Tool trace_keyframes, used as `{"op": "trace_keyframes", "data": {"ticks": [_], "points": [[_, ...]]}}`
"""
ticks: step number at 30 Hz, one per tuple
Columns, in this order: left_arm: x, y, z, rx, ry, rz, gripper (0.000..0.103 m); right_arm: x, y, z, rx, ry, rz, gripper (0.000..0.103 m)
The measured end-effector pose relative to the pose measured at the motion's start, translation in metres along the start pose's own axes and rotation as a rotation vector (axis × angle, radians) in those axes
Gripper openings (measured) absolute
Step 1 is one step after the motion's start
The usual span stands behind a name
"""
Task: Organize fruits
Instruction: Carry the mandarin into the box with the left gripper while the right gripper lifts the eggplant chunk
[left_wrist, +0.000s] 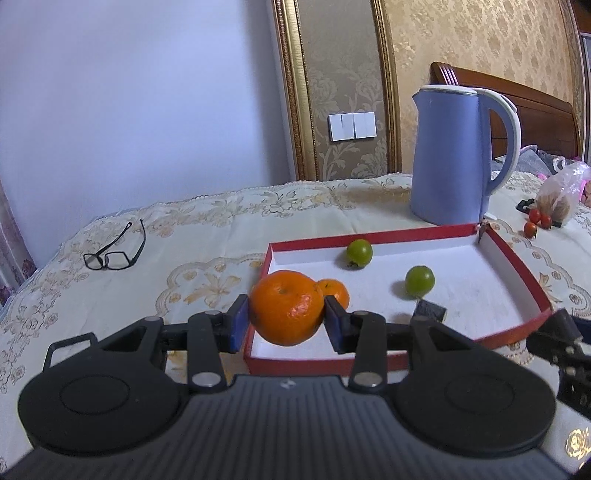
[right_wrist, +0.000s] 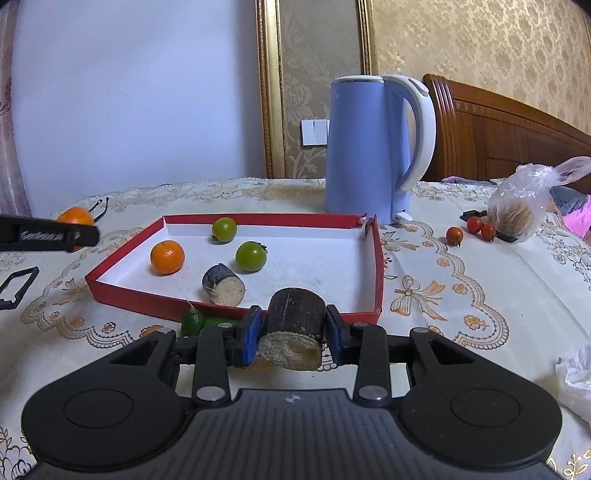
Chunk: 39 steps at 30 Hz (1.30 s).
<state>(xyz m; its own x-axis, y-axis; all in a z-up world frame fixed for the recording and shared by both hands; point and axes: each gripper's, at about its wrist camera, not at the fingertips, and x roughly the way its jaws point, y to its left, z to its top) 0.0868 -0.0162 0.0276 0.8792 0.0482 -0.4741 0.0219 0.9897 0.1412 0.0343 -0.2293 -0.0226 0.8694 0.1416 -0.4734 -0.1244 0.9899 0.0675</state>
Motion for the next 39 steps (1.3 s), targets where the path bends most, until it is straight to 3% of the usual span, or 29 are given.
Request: {"op": "trace_keyframes", "data": {"ticks": [13, 39], "points": [[0.03, -0.018, 0.016, 0.034, 0.016, 0.001, 0.04, -0.008, 0.005, 0.003, -0.01, -0.029, 0.032, 0.035], [0.072, -0.038, 0.017, 0.052, 0.063, 0.01, 0.04, -0.016, 0.005, 0.006, -0.025, -0.056, 0.053, 0.035]]}}
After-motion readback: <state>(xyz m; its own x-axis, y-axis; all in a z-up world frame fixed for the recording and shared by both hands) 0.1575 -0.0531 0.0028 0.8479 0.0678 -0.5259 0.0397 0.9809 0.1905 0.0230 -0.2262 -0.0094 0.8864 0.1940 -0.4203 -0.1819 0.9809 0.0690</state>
